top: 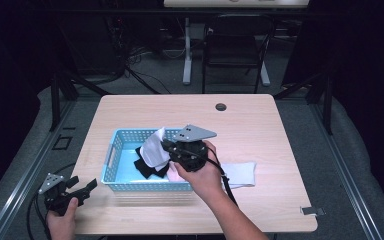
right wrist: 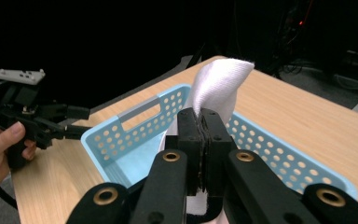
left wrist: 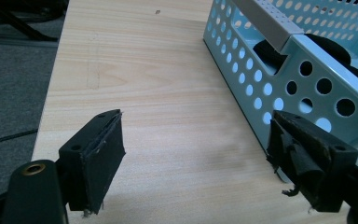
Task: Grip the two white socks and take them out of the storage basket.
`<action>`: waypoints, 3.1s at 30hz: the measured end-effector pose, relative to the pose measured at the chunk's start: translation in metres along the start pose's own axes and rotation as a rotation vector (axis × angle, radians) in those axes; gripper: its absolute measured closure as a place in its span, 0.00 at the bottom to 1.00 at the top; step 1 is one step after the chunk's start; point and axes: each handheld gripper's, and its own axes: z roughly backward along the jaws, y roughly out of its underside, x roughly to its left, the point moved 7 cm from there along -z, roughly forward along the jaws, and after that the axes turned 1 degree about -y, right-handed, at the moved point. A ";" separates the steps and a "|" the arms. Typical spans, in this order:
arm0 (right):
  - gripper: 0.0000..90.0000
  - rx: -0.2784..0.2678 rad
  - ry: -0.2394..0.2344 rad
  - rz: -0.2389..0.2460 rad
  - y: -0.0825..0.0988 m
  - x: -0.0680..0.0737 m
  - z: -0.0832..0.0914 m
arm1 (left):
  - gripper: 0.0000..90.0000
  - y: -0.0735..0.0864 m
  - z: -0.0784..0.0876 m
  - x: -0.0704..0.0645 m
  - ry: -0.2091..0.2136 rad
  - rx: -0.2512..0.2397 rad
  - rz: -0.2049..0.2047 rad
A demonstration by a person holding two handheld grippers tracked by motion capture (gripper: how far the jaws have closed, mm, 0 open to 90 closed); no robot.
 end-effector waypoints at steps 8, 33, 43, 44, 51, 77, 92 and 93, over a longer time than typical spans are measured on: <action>0.99 -0.063 0.040 -0.012 -0.004 -0.011 0.034 | 0.21 0.000 0.000 0.000 -0.001 0.002 -0.001; 0.99 -0.067 0.177 -0.056 0.029 -0.053 0.103 | 0.21 0.001 -0.001 0.000 -0.007 0.009 -0.004; 0.99 0.010 0.207 -0.093 0.063 -0.069 0.099 | 0.21 0.002 -0.001 0.001 -0.008 0.009 -0.005; 0.99 0.019 0.210 -0.098 0.066 -0.070 0.098 | 0.21 0.001 -0.001 0.000 -0.006 0.007 -0.005; 0.99 0.062 0.233 -0.136 0.095 -0.082 0.088 | 0.21 0.002 -0.001 0.001 -0.007 0.009 -0.006; 0.98 0.188 0.375 -0.465 0.190 -0.161 0.105 | 0.21 0.002 -0.001 -0.001 -0.007 0.011 -0.010; 0.58 0.106 0.443 -0.439 0.195 -0.168 0.111 | 0.21 0.001 -0.001 -0.001 -0.005 0.007 -0.011; 0.57 0.103 0.439 -0.434 0.194 -0.167 0.111 | 0.21 0.001 -0.001 -0.001 -0.005 0.008 -0.011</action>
